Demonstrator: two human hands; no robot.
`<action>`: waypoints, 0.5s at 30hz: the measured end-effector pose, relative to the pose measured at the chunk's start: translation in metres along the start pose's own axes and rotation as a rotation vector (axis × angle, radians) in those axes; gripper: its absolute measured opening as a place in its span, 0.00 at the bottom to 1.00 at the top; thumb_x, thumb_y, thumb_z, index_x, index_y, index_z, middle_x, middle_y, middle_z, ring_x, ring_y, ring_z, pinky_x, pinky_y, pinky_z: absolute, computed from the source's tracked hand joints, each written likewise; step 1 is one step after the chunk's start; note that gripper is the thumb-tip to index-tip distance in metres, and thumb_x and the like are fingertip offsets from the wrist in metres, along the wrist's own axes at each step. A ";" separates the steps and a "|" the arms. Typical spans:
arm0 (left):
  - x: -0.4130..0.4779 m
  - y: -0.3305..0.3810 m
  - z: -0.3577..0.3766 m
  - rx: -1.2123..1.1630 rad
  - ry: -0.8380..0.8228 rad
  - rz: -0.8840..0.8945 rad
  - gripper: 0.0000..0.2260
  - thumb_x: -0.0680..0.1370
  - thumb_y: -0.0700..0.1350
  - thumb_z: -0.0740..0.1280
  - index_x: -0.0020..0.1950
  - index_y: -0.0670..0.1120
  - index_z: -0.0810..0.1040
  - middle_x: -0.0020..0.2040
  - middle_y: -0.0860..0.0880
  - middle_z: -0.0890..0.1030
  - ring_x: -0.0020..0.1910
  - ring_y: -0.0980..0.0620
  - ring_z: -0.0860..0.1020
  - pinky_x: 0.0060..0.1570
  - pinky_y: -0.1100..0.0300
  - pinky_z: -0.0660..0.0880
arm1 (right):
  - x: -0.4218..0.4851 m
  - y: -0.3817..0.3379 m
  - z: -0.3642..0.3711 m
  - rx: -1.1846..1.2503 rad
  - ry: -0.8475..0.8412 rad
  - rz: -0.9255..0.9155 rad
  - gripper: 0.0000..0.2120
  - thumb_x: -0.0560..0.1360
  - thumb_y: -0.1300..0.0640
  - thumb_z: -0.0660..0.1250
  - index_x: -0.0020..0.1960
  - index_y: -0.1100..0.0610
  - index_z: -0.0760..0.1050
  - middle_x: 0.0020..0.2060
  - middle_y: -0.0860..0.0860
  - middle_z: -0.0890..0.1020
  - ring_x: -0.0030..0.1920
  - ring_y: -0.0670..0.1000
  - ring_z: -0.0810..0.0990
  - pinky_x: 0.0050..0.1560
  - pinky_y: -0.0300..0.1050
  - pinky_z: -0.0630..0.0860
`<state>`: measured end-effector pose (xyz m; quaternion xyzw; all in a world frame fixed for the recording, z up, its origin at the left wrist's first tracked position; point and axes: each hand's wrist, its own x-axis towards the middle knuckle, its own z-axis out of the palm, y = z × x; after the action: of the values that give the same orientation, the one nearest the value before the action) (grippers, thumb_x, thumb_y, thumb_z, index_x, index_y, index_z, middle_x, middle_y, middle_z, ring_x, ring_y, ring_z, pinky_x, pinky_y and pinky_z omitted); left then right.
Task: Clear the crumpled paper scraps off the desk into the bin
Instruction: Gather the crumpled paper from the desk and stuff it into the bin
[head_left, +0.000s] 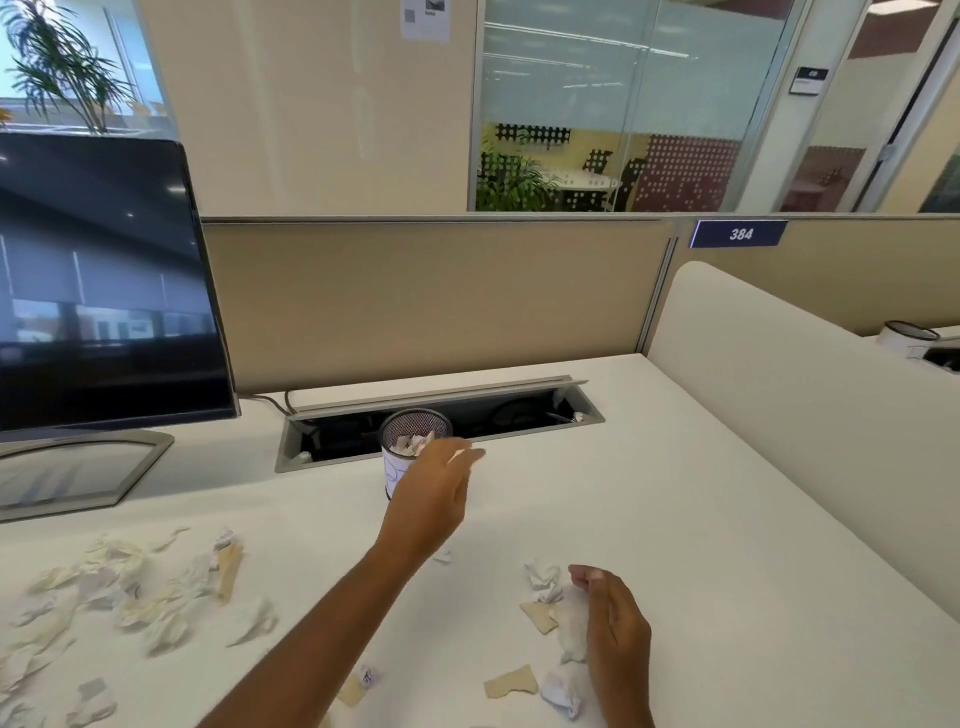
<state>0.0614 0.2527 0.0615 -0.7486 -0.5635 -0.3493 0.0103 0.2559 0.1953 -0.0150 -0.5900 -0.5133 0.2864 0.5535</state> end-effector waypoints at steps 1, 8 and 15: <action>-0.012 0.009 0.007 -0.053 -0.112 0.000 0.16 0.78 0.38 0.63 0.66 0.43 0.73 0.65 0.44 0.75 0.65 0.48 0.72 0.62 0.59 0.70 | -0.001 0.000 -0.001 -0.008 0.012 0.006 0.15 0.78 0.66 0.57 0.43 0.54 0.78 0.41 0.52 0.82 0.46 0.51 0.80 0.46 0.19 0.68; -0.050 0.046 0.048 -0.168 -0.831 0.001 0.28 0.78 0.46 0.63 0.75 0.57 0.55 0.78 0.52 0.52 0.76 0.52 0.54 0.73 0.55 0.53 | -0.016 -0.008 -0.013 -0.116 -0.082 0.025 0.10 0.78 0.66 0.58 0.54 0.61 0.77 0.50 0.52 0.78 0.57 0.54 0.76 0.50 0.16 0.64; -0.060 0.043 0.052 0.013 -0.652 0.057 0.16 0.78 0.39 0.60 0.65 0.50 0.74 0.68 0.51 0.70 0.66 0.51 0.67 0.62 0.57 0.68 | -0.053 -0.012 -0.008 -0.522 -0.428 0.008 0.29 0.79 0.49 0.57 0.75 0.54 0.49 0.76 0.52 0.50 0.77 0.54 0.48 0.75 0.44 0.47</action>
<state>0.1176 0.2081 0.0068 -0.8363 -0.5183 -0.0870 -0.1562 0.2432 0.1412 -0.0137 -0.6405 -0.6715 0.2648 0.2623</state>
